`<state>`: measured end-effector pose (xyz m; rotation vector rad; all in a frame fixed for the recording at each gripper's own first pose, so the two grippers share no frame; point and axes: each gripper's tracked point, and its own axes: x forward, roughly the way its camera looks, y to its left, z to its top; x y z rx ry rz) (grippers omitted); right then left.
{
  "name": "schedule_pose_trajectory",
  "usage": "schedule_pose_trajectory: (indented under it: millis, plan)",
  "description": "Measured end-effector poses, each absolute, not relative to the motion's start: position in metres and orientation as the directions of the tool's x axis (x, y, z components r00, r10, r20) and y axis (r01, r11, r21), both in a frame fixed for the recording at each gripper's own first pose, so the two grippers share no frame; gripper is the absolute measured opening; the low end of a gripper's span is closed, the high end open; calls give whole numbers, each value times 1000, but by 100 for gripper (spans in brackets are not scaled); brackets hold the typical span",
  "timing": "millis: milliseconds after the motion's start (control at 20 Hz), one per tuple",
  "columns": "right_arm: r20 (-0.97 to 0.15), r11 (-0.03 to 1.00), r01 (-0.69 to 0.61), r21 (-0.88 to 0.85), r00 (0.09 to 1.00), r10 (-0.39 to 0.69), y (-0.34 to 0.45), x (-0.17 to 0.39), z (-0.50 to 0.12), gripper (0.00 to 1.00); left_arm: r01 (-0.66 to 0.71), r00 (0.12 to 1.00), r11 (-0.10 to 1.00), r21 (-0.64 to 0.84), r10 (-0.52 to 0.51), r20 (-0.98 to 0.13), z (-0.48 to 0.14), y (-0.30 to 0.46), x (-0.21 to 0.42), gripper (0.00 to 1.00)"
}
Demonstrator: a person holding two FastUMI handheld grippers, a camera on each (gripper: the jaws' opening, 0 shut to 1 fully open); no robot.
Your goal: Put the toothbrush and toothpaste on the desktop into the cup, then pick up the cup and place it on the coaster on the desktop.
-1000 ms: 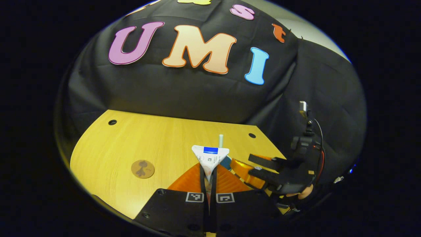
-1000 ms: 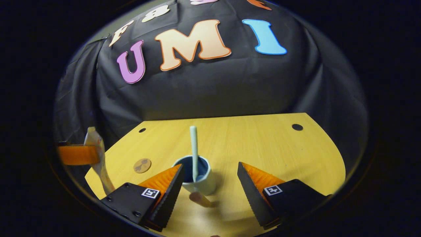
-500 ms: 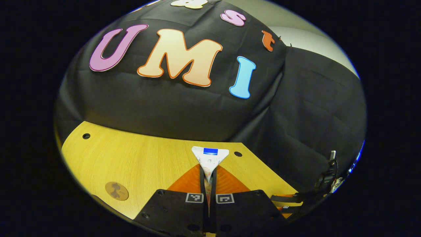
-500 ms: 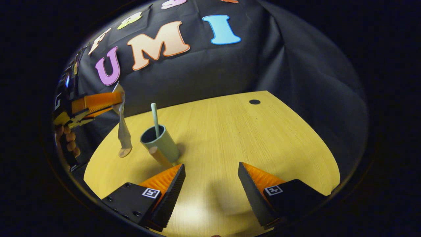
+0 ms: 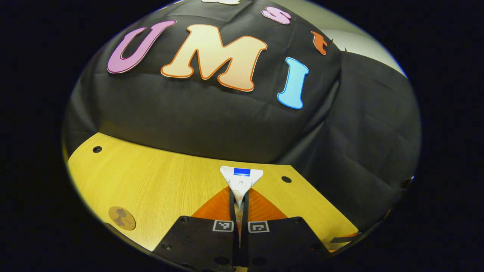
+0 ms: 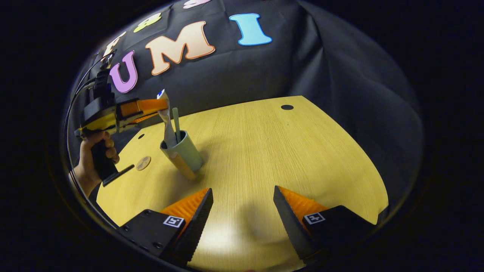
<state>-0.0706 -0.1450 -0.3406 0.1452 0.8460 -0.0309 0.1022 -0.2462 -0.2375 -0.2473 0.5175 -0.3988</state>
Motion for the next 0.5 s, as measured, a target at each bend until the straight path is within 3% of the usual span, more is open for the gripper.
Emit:
schedule_pose_trajectory:
  millis: [500]
  plan:
    - [-703,989,37,140,708,73,-145,-26,-324,94,191,852,944,-268,-295,-432,-245,-232,80,2]
